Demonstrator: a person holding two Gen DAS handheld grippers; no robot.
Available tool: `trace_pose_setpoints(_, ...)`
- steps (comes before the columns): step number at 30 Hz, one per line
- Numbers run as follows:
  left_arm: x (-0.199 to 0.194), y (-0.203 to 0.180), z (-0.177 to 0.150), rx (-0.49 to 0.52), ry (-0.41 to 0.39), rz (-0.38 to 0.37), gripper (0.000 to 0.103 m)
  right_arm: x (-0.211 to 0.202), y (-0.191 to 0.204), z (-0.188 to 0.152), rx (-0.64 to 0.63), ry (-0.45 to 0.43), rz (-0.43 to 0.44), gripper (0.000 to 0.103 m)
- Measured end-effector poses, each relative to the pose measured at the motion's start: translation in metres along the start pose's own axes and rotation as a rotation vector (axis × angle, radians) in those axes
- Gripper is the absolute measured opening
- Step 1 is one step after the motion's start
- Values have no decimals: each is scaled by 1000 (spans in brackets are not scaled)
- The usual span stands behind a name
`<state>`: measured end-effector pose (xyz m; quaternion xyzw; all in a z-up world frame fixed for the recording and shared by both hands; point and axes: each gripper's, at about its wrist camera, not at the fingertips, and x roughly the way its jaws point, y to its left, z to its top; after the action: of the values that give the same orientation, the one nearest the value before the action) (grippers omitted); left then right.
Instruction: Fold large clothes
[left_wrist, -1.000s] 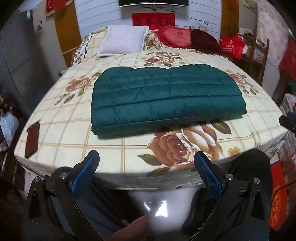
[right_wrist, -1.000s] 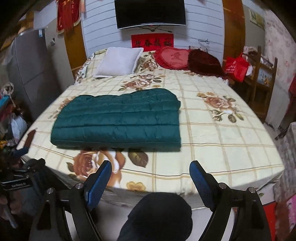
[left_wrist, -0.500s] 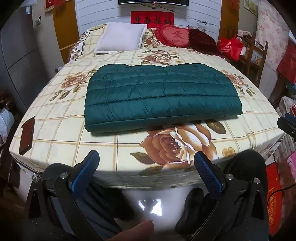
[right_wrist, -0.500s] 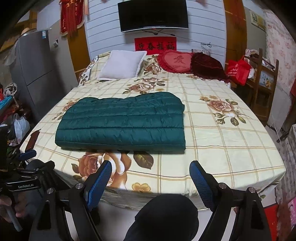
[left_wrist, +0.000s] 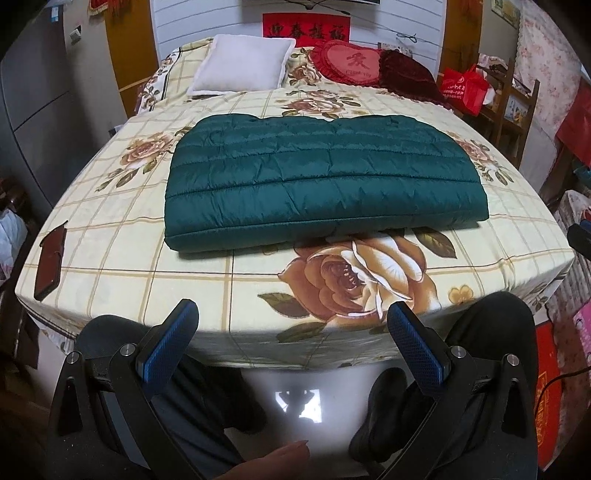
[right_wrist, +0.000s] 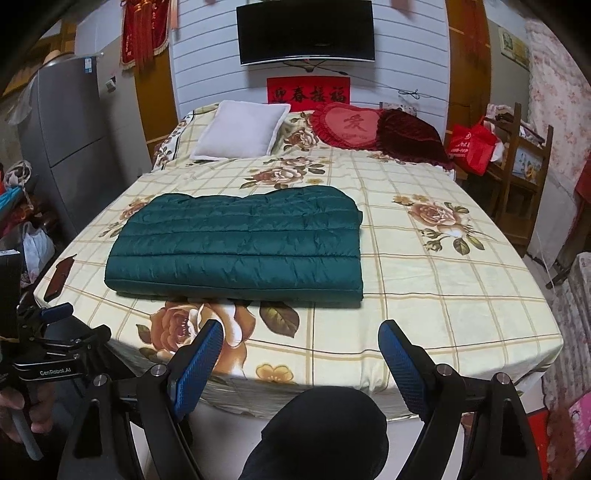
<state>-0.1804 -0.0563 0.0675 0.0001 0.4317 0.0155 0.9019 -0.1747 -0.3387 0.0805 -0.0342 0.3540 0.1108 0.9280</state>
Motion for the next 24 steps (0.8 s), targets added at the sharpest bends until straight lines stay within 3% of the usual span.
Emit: trace_pose_setpoints(24, 2, 2, -3, -5, 12, 1, 102, -4, 5, 1, -10, -11, 10, 84)
